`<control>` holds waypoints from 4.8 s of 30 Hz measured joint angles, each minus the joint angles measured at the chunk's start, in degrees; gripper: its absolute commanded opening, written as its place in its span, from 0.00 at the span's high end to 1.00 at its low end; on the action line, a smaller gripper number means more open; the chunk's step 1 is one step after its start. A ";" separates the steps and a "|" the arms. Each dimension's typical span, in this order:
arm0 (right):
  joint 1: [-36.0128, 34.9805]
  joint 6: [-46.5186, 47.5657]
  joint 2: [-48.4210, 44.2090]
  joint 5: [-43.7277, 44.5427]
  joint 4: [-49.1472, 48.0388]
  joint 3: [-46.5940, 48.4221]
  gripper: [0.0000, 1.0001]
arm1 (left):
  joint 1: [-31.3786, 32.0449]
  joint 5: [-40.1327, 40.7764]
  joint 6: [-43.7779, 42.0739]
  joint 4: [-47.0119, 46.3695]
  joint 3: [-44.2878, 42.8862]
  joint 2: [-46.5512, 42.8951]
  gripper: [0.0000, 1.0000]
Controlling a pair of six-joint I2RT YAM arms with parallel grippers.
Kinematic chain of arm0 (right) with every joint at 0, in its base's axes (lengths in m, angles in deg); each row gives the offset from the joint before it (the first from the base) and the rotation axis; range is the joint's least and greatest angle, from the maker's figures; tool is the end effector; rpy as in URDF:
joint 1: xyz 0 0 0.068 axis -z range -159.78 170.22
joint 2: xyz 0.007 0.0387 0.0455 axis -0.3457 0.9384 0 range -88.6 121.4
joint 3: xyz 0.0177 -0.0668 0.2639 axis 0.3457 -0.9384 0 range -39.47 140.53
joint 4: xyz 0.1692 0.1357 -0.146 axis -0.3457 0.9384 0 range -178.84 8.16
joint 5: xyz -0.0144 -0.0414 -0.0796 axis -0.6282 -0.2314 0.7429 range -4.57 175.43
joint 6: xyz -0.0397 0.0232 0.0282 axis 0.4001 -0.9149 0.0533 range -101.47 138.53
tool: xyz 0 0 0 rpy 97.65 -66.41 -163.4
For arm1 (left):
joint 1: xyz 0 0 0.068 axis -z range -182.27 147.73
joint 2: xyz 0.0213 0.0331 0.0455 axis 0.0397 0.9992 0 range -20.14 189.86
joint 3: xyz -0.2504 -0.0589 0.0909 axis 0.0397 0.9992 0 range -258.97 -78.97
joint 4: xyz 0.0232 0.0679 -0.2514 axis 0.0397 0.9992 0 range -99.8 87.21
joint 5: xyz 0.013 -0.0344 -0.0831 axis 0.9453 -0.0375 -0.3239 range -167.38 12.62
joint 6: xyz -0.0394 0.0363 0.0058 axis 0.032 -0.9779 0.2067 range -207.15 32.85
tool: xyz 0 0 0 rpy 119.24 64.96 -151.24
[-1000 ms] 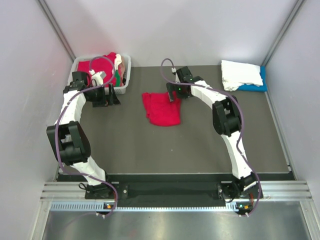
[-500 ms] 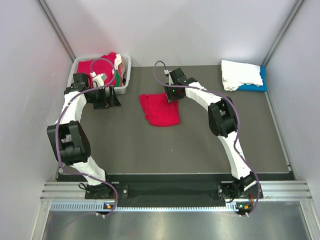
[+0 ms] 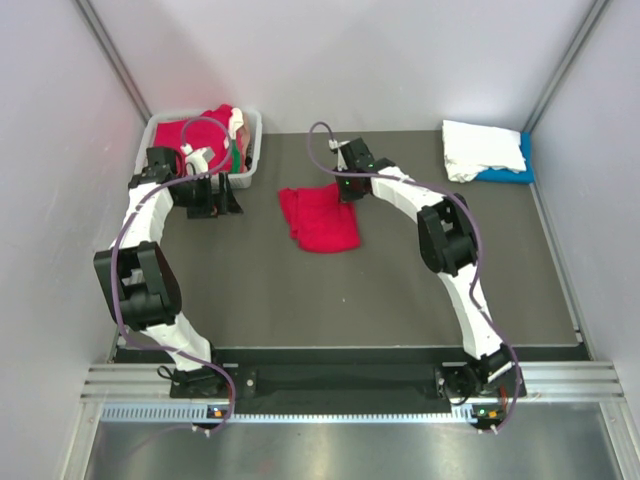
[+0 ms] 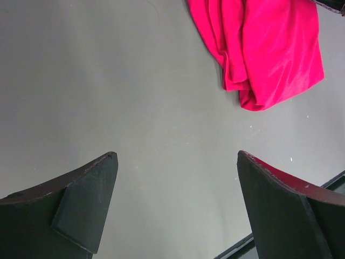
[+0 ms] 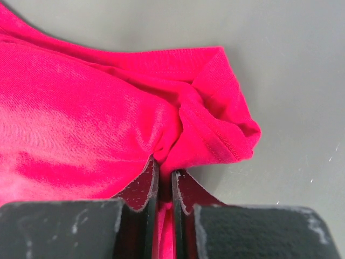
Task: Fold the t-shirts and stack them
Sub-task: Neatly place the folded tshirt to the corner
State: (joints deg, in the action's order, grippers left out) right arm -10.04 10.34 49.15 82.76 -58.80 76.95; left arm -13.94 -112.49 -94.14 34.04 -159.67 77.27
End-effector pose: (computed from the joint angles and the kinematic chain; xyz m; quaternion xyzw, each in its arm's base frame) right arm 0.4601 0.2705 0.1722 -0.1882 0.9246 0.1297 0.3049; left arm 0.3534 0.0521 0.2726 0.0390 0.9244 -0.2486 0.2865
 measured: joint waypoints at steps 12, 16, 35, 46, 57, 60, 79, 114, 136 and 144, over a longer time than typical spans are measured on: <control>-0.31 3.82 -3.32 9.01 2.10 -1.75 1.00 | 0.00 -0.13 -0.44 0.46 0.00 0.00 0.04; 0.28 5.07 -5.25 12.35 3.28 -1.01 1.00 | 0.00 -0.35 -0.44 0.76 0.00 0.00 0.04; 10.54 6.84 -8.33 17.86 6.64 13.18 1.00 | 0.00 -1.09 -0.44 1.22 0.26 -0.44 0.04; 16.72 3.58 -7.19 15.65 8.72 21.84 1.00 | 0.00 -1.14 -0.44 1.22 2.23 -1.46 0.04; 19.63 -0.87 -7.21 12.72 7.23 15.85 1.00 | 0.00 -1.42 -0.44 1.18 2.49 -1.66 0.04; 22.08 -2.60 -5.60 10.12 8.20 21.94 1.00 | 0.00 -1.42 -0.44 1.01 3.08 -1.70 0.04; 28.26 -11.87 -16.44 21.53 -2.19 13.70 1.00 | 0.00 -1.49 -0.20 -0.90 10.19 -2.34 0.04; 35.47 -22.60 -11.34 25.79 -10.34 18.75 1.00 | 0.00 -1.27 -1.05 -0.92 9.55 -1.11 0.04; 37.46 -23.54 -11.28 22.88 -14.78 9.51 1.00 | 0.00 -0.61 -2.16 -0.28 9.55 -1.11 0.04; 27.28 -22.86 -7.82 20.52 -13.86 9.86 1.00 | -0.04 -0.63 -2.19 -0.09 9.57 -1.16 0.04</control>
State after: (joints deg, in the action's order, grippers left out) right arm 17.24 -12.52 41.32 103.28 -72.66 86.81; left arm -13.98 -113.13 -96.32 33.95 -150.10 76.11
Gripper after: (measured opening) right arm 0.043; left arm 0.961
